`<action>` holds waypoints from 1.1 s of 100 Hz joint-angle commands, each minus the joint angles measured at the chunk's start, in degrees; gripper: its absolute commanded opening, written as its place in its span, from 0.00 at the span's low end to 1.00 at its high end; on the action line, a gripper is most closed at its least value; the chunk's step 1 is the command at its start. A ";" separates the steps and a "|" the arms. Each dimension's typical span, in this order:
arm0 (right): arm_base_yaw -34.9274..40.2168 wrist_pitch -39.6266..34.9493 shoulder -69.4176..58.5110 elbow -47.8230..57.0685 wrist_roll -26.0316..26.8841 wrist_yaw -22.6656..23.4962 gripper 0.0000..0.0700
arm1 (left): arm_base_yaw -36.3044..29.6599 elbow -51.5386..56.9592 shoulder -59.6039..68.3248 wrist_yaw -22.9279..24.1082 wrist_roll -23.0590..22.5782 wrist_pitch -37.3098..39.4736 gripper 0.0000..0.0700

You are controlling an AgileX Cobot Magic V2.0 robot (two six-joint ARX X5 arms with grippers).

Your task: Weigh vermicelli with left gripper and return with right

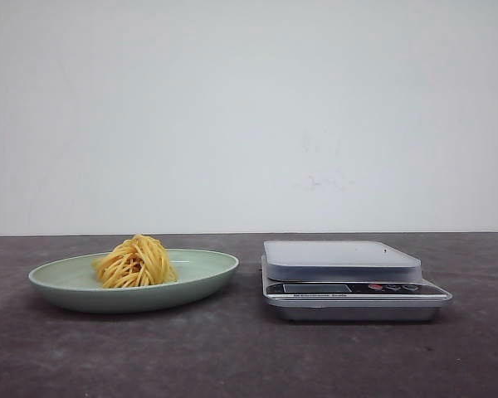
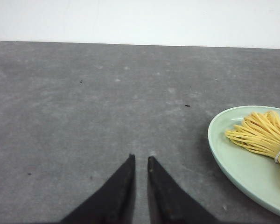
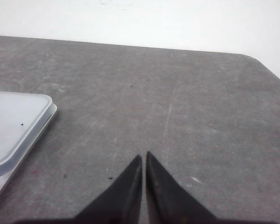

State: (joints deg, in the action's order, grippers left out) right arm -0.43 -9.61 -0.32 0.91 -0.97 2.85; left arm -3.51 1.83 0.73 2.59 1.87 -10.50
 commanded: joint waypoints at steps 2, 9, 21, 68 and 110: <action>0.02 0.79 0.09 -0.17 0.98 -0.02 0.01 | 0.02 -1.03 0.00 -0.20 -0.79 -0.26 0.02; 0.02 0.74 0.09 -0.17 1.03 0.15 0.01 | 0.02 -1.03 0.00 -0.20 -0.79 -0.26 0.02; 0.02 0.57 0.09 -0.17 1.05 0.33 0.01 | 0.02 -1.03 0.00 -0.20 -0.79 -0.26 0.02; 0.02 0.48 0.09 -0.17 6.73 0.37 0.01 | 0.02 -1.03 0.00 -0.26 -0.39 -0.26 0.02; 0.04 0.39 0.07 2.58 16.68 4.70 0.01 | -0.02 1.53 0.00 -0.28 10.23 2.34 0.02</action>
State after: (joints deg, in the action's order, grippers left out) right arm -0.43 -9.98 -0.32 1.28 12.69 7.38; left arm -3.51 1.91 0.73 2.61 7.11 -8.64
